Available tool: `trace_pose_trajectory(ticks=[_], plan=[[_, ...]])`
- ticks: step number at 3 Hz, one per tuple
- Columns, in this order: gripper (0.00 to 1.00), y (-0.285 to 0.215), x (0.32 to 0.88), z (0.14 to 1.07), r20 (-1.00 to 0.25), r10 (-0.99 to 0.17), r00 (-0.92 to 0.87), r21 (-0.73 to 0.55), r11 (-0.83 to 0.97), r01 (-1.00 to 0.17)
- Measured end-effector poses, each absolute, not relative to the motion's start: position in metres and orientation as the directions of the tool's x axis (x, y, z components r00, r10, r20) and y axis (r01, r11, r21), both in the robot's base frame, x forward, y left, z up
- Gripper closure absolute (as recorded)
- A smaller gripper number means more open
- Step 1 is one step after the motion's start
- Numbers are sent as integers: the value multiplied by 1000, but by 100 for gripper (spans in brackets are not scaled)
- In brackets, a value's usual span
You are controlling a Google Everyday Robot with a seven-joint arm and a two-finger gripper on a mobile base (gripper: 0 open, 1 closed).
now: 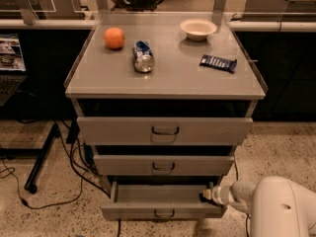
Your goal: Open bottom drawer
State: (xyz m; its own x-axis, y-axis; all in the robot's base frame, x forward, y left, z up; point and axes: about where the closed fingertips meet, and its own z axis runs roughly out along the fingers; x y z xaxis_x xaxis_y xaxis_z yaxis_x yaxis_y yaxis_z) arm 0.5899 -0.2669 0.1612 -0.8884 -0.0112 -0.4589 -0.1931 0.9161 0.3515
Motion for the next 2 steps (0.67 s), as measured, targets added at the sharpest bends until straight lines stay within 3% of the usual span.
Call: trace_pose_trajectory(ticks=[1,2], plan=[[100,-277,550,153,-405,-33,-914,399,893,-209],[100,-270,547,153,-401,-35,-916,402,891,-210]])
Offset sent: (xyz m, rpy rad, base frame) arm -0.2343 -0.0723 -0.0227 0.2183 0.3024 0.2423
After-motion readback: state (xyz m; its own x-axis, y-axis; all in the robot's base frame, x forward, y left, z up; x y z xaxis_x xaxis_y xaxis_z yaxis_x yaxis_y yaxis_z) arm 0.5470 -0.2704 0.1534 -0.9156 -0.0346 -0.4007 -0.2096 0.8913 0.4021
